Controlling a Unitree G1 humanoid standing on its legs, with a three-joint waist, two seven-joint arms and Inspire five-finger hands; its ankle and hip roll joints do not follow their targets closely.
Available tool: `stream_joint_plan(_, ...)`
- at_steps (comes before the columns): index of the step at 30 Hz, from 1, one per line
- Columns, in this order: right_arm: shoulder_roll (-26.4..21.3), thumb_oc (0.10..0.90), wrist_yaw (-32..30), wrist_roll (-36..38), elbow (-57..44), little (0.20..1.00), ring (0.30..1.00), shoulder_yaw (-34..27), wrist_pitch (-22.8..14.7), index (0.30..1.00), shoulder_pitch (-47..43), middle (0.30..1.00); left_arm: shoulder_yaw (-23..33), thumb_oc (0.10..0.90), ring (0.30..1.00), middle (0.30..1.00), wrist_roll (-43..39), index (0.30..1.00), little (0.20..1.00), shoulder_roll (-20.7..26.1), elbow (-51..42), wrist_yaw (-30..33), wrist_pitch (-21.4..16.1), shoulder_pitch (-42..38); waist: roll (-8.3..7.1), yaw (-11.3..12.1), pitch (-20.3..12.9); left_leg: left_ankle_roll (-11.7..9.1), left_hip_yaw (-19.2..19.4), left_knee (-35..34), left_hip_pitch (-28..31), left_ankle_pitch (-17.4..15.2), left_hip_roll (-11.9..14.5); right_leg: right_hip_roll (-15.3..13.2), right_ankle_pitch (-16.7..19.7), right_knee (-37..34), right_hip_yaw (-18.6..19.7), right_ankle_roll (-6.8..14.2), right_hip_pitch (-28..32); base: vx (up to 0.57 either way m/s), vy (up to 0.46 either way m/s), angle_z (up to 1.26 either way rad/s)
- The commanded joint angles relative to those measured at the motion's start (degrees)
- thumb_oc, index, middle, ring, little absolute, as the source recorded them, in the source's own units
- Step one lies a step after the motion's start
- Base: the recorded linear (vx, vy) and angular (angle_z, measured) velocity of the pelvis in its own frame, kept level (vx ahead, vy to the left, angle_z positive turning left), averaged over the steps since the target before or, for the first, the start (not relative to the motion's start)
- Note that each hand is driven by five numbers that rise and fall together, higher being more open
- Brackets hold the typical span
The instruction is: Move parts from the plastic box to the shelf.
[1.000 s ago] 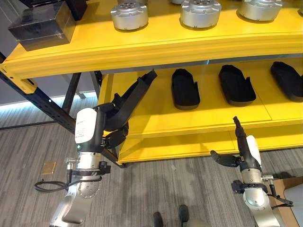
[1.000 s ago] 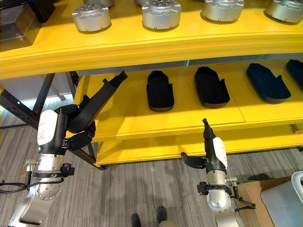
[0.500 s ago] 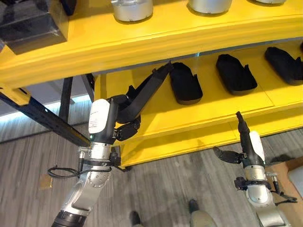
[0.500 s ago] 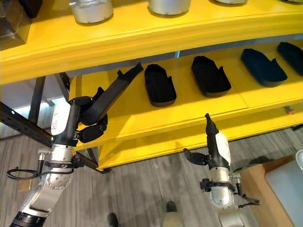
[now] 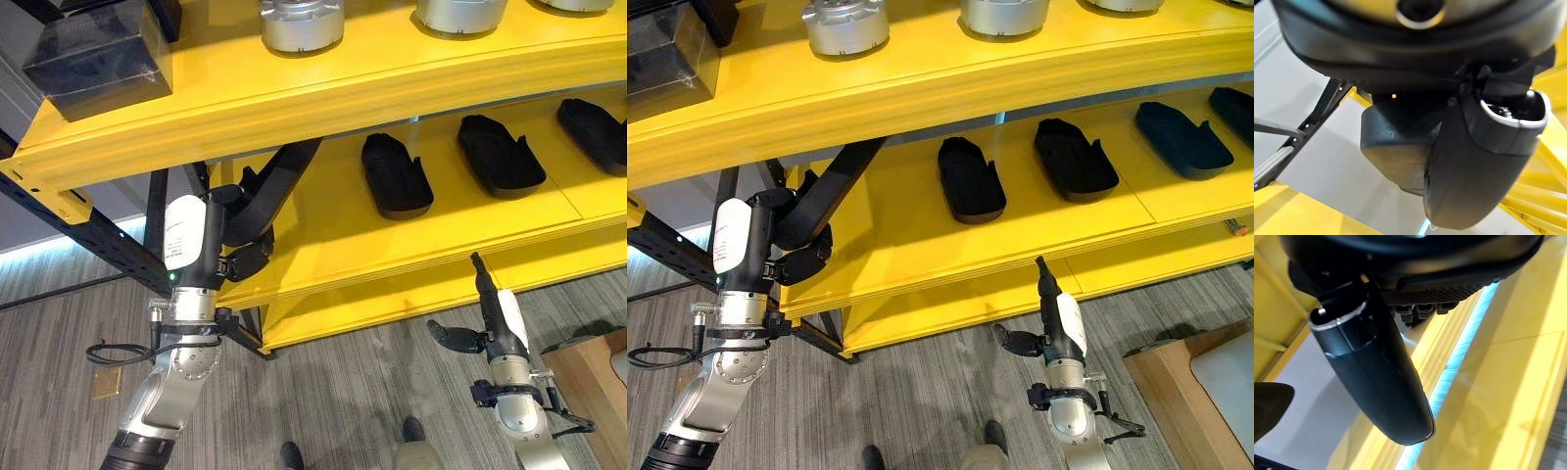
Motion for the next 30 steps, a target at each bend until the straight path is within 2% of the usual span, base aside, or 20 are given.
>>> stream_joint_plan(1,-2.8,0.9,-1.2,0.2,-2.9,1.0,1.0,-0.3,-4.2,1.0,-2.1,1.0,4.6,0.4,0.3,0.3,1.6,0.3,0.3,0.1,0.5,7.2,-2.4,-7.0,-1.39,-0.1,-7.6,-0.9,-0.6,10.4,-4.4,-3.4,3.2,2.5,-4.0,4.7,0.0,-3.2,-0.6,0.01,0.016,-0.08)
stream_joint_plan(3,-2.9,0.9,-1.0,0.4,-2.5,1.0,1.0,0.1,-4.0,1.0,-2.6,1.0,3.6,0.4,0.3,0.3,2.1,0.3,0.3,-0.5,2.4,7.7,-1.3,-8.2,-2.08,-0.3,-7.9,-0.9,-0.2,10.7,-4.5,-3.6,3.3,2.6,-3.8,4.3,0.2,-3.2,-0.6,0.02,0.009,-0.11)
stream_joint_plan(8,-3.0,0.9,-1.2,0.3,-2.6,1.0,1.0,0.8,-4.0,1.0,-2.7,1.0,2.3,0.4,0.3,0.3,2.3,0.3,0.3,-1.4,5.9,8.8,0.3,-9.9,-2.48,-0.7,-7.9,-1.1,0.3,11.2,-4.6,-3.7,3.7,2.9,-3.8,4.1,0.6,-3.4,-0.6,0.02,-0.004,-0.07)
stream_joint_plan(17,-3.8,0.9,-1.0,0.0,-3.2,1.0,1.0,1.6,-3.9,1.0,-1.7,1.0,2.0,0.4,0.3,0.3,3.0,0.3,0.3,-1.4,15.3,12.0,4.6,-14.5,-2.43,-2.1,-7.1,-1.8,1.4,13.4,-5.8,-3.9,5.1,3.9,-4.5,5.9,1.8,-3.8,-2.6,0.0,-0.011,-0.12)
stream_joint_plan(22,-4.3,0.9,-0.3,-0.1,-3.1,1.0,1.0,2.0,-3.7,1.0,-1.5,1.0,2.4,0.4,0.3,0.3,2.5,0.3,0.3,-0.4,20.0,12.5,6.4,-16.7,-2.17,-2.7,-7.0,-2.3,1.7,14.2,-6.6,-3.8,5.7,4.4,-5.0,7.2,1.9,-4.0,-3.5,-0.01,-0.016,-0.1)
stream_joint_plan(30,-5.9,0.9,0.9,-0.6,-3.4,1.0,1.0,2.9,-3.7,1.0,-1.7,1.0,2.3,0.4,0.3,0.3,5.7,0.3,0.3,4.5,26.6,13.1,10.3,-21.9,-1.61,-3.4,-6.0,-2.7,1.9,16.3,-8.8,-4.4,6.6,4.7,-5.5,9.9,2.7,-3.9,-6.7,-0.04,-0.003,-0.04)
